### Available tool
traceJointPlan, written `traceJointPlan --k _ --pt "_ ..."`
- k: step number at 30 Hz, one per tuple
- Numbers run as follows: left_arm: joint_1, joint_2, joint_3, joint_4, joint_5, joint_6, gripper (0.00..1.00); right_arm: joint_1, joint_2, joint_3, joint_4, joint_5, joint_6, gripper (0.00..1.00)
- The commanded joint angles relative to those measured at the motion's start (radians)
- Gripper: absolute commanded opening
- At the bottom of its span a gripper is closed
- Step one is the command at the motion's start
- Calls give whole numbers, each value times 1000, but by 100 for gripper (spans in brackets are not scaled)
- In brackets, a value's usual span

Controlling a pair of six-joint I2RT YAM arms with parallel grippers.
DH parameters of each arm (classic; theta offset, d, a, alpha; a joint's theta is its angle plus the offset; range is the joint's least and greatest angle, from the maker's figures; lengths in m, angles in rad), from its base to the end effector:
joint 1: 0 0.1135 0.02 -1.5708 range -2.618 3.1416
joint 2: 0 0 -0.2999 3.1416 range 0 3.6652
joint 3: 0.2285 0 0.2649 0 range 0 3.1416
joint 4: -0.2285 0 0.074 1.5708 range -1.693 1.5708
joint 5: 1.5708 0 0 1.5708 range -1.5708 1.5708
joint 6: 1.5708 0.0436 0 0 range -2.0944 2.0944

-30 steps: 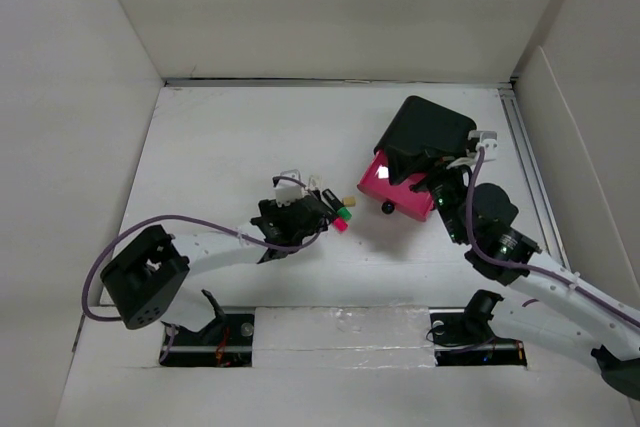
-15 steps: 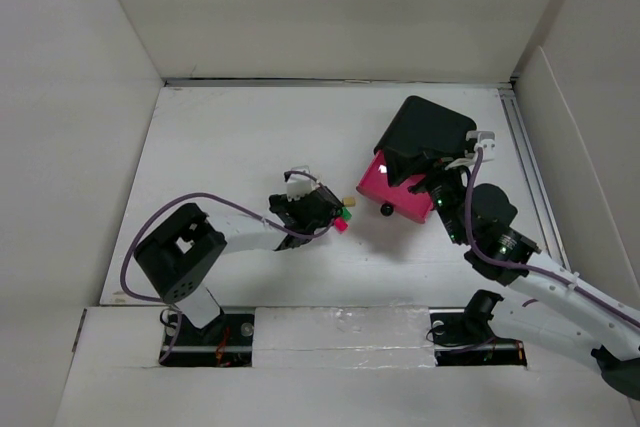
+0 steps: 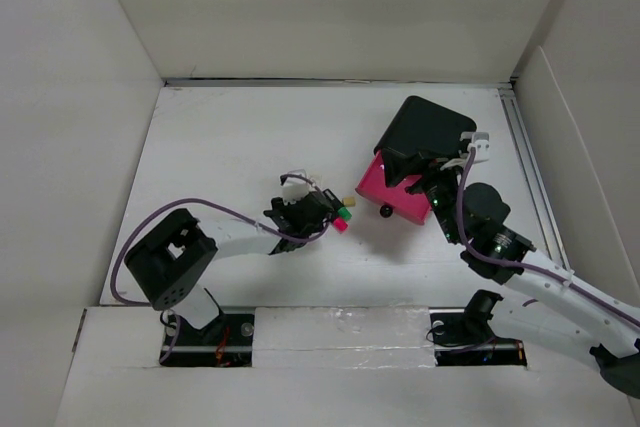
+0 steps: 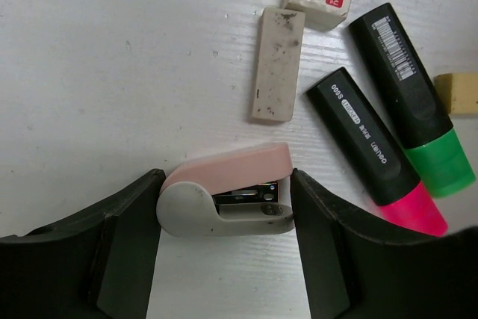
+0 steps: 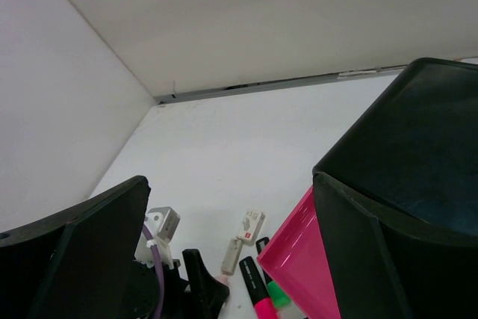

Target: Organize the desk

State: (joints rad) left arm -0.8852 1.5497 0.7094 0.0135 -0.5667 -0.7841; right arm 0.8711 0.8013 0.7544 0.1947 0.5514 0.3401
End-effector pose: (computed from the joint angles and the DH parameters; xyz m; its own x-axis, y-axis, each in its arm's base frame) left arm 0.2116 -0.2217 0.1797 -0.6284 -0.1727 -0.7584 -0.0296 0.9796 -0.1986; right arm 0.1346 0.1244 0.3931 -0.0167 0.4214 -0.9067 -0.3314 0.8533 0.4027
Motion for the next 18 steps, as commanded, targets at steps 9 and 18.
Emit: traceJointPlan --k 9,18 --pt "3 -315 56 -116 -61 45 40 -4 -24 5 49 22 -3 95" --pt "-37 -384 189 147 117 203 41 -14 -48 3 43 22 2 94"
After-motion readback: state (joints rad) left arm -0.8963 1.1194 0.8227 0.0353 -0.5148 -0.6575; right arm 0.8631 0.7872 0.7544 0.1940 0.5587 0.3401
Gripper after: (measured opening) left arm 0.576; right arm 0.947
